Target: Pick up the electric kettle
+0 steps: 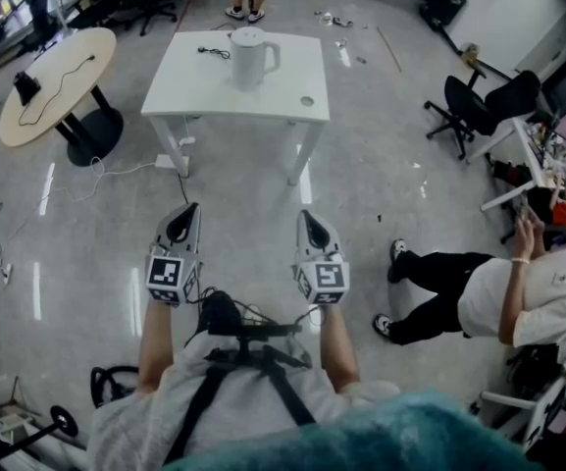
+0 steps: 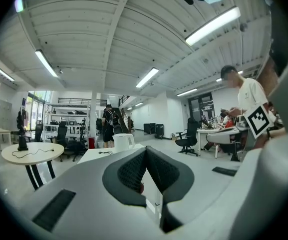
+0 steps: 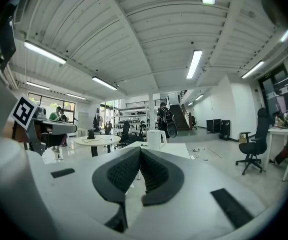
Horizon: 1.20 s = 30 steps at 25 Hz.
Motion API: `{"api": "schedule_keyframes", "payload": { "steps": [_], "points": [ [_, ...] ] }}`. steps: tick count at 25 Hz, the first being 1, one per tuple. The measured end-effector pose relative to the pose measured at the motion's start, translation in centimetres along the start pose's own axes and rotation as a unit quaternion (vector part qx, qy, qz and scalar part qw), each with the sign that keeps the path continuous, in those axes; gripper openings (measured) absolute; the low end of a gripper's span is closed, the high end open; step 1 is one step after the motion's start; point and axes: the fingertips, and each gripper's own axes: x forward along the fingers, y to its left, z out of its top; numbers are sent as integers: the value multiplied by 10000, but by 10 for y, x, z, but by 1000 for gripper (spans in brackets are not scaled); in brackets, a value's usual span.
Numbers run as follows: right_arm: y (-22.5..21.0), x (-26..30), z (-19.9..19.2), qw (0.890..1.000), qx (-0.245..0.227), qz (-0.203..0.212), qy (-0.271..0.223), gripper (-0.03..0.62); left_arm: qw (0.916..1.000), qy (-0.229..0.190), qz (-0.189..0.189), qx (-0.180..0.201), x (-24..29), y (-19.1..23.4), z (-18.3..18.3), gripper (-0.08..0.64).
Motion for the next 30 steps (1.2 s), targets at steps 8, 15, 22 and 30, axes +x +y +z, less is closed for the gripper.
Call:
{"api": "schedule_keyframes", "payload": {
  "steps": [8,15,22,30],
  "points": [
    [-14,34,-8,9997,-135,132,167,8,9999,120,55,-9,34,14,-9,8],
    [-29,87,-5,9997,-105,36,229,8,9999,160,-21,-56,91,43,-6,8],
    [-37,146,4,9996,-17,-29,285,8,9997,178,-83,-113,144,81,-3,8],
    [-36,227,13,9996,-113,-19,260,8,9996,241,-146,-88,200,135,-1,8]
  ]
}}
